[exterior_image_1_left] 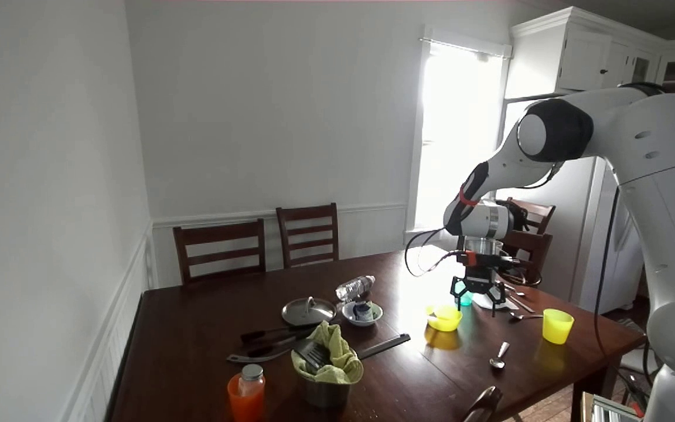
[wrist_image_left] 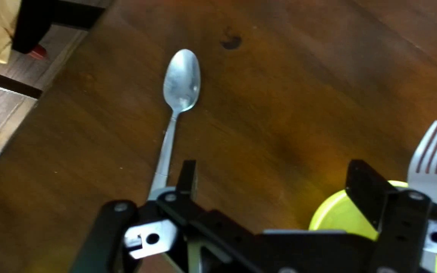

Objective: Put one silver fork and spoon on top of the yellow bowl.

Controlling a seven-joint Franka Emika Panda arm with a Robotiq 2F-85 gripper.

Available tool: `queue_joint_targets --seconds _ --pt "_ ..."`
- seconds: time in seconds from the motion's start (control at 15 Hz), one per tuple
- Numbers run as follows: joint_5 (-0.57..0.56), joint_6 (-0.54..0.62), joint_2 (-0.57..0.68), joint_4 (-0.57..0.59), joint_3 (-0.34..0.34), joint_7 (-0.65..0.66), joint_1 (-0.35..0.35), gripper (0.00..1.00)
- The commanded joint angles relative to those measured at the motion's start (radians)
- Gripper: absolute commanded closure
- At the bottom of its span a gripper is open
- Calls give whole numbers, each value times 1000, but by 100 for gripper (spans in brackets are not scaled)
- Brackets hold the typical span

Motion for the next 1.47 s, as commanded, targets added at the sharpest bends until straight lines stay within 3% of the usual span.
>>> queue_joint_targets --seconds 0.0,0.47,1.4 --pt "-14 18 -102 -142 -31 -59 -18 0" --pt "18 55 -88 -206 -54 -168 -69 0" --pt "126 155 66 -151 19 -203 -115 0"
